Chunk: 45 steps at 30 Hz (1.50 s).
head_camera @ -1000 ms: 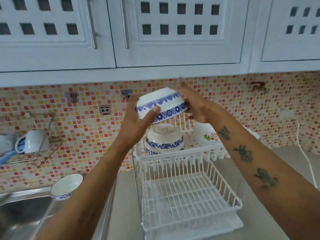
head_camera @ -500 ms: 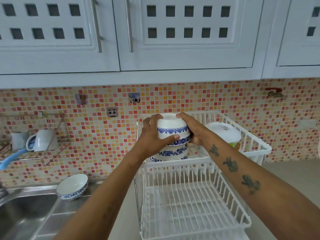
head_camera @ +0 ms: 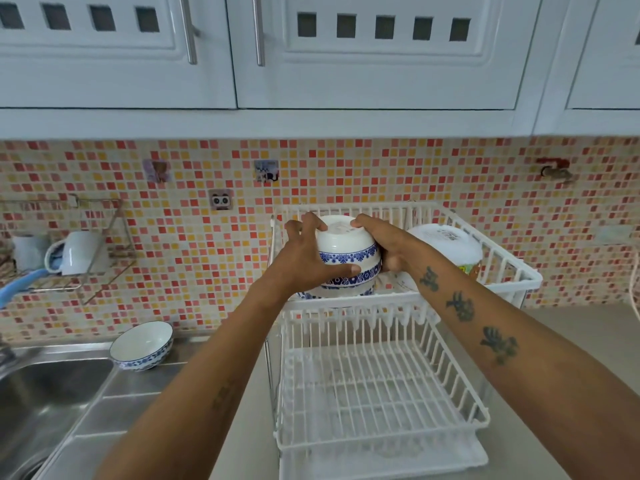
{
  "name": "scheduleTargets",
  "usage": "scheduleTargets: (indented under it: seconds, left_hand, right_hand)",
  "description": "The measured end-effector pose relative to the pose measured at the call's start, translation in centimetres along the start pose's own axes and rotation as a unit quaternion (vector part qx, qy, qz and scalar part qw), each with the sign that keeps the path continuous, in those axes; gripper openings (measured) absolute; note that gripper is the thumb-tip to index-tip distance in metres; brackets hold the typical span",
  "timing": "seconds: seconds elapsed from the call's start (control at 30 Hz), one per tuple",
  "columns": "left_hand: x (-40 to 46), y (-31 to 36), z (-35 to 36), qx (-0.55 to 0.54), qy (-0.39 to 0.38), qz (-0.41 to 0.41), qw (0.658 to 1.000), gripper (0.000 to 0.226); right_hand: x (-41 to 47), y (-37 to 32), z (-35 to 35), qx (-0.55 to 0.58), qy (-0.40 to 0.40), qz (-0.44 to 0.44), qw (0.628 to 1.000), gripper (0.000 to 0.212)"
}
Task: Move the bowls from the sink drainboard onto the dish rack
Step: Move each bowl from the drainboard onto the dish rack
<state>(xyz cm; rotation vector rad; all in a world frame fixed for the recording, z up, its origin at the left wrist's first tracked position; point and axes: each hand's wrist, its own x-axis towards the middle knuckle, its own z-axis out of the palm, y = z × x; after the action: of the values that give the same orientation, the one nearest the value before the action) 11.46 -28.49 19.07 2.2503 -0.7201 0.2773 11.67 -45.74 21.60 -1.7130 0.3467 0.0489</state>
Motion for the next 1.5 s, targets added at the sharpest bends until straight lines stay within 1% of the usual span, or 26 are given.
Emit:
scheduleTargets:
  seconds: [0.07, 0.2, 0.3, 0.4, 0.57, 0.63, 0.7, 0.77, 0.83, 0.87, 0.9, 0.97, 1.03, 1.1, 1.13, 1.17, 1.23, 1.3, 1.37, 1.43, 1.5]
  left_hand:
    - [-0.2, -0.6, 0.8, 0.008, -0.002, 0.001, 1.0, 0.087]
    - [0.2, -0.5, 0.4, 0.013, -0.013, 0.004, 1.0, 0.088]
    - [0.3, -0.3, 0.2, 0.037, -0.033, 0.008, 0.999, 0.091]
    - [0.7, -0.2, 0.0, 0.055, -0.036, 0.009, 0.998, 0.094]
    - [1.2, 0.2, 0.6, 0.055, -0.049, 0.01, 0.997, 0.094]
    - [1.5, 0.2, 1.1, 0.055, -0.056, 0.005, 0.997, 0.095]
    - [1.8, 0.2, 1.3, 0.06, -0.056, 0.005, 0.997, 0.099]
    - [1.6, 0.3, 1.1, 0.051, -0.043, 0.014, 0.998, 0.104]
    - [1.3, 0.7, 0.8, 0.02, -0.006, 0.042, 0.999, 0.105]
    - [1.2, 0.9, 0.6, -0.008, 0.023, 0.062, 0.998, 0.102]
    - [1.1, 1.0, 0.3, -0.048, 0.058, 0.079, 0.994, 0.094]
    - [1.1, 1.1, -1.0, -0.159, 0.144, 0.077, 0.974, 0.068]
    - [0.9, 0.3, -2.7, -0.274, 0.233, 0.031, 0.933, 0.038]
    - [0.7, -1.1, -4.5, -0.355, 0.274, -0.033, 0.893, 0.017]
    - [0.7, -2.5, -5.3, -0.363, 0.281, -0.061, 0.886, 0.014]
    - [0.4, -4.2, -6.2, -0.357, 0.289, -0.089, 0.884, 0.015]
    - [-0.1, -6.9, -7.1, -0.35, 0.273, -0.139, 0.885, 0.019]
    - [-1.1, -13.0, -9.6, -0.338, 0.274, -0.216, 0.874, 0.019]
    - [-2.1, -16.2, -9.3, -0.363, 0.23, -0.265, 0.863, 0.019]
    - [-3.9, -20.8, -9.6, -0.367, 0.205, -0.34, 0.841, 0.029]
    - [-6.5, -24.9, -10.1, -0.369, 0.198, -0.418, 0.806, 0.036]
  right_hand:
    - [-0.4, 0.7, 0.2, -0.022, 0.006, 0.007, 1.0, 0.028]
    - [-0.1, 0.4, 0.0, -0.02, 0.006, -0.013, 1.0, 0.04]
    - [-0.2, 0.3, 0.3, -0.045, 0.008, -0.022, 0.999, 0.04]
    - [-0.4, 0.0, 0.4, -0.071, 0.007, -0.024, 0.997, 0.044]
    - [-0.5, 0.3, -0.4, -0.059, 0.013, -0.021, 0.998, 0.042]
    - [-0.5, 0.5, -0.9, -0.067, 0.024, -0.026, 0.997, 0.039]
    - [-0.5, 0.6, -1.0, -0.101, 0.051, -0.047, 0.993, 0.039]
    - [-0.1, 0.7, -0.7, -0.168, 0.108, -0.106, 0.974, 0.035]
    - [0.3, 0.8, -0.6, -0.237, 0.175, -0.198, 0.935, 0.034]
    - [0.3, 0.7, -0.4, -0.251, 0.204, -0.244, 0.914, 0.034]
    - [0.3, 0.5, 0.0, -0.256, 0.229, -0.291, 0.893, 0.035]
    - [-0.2, -0.7, 1.3, -0.246, 0.265, -0.352, 0.863, 0.031]
    - [-0.6, -2.5, 3.7, -0.208, 0.272, -0.384, 0.858, 0.026]
    - [-1.0, -4.2, 6.8, -0.15, 0.261, -0.405, 0.864, 0.021]
    - [-1.4, -5.1, 8.5, -0.128, 0.259, -0.426, 0.857, 0.019]
    - [-1.6, -5.7, 10.4, -0.113, 0.253, -0.445, 0.852, 0.017]
    - [-2.6, -6.2, 13.3, -0.095, 0.206, -0.467, 0.855, 0.017]
    - [-2.7, -6.2, 20.2, -0.091, 0.102, -0.484, 0.864, 0.02]
    - [-3.5, -4.5, 23.0, -0.118, 0.051, -0.494, 0.86, 0.02]
    - [-2.6, -2.8, 27.2, -0.123, -0.005, -0.466, 0.876, 0.018]
    - [-0.4, -0.7, 31.1, -0.13, -0.054, -0.391, 0.91, 0.018]
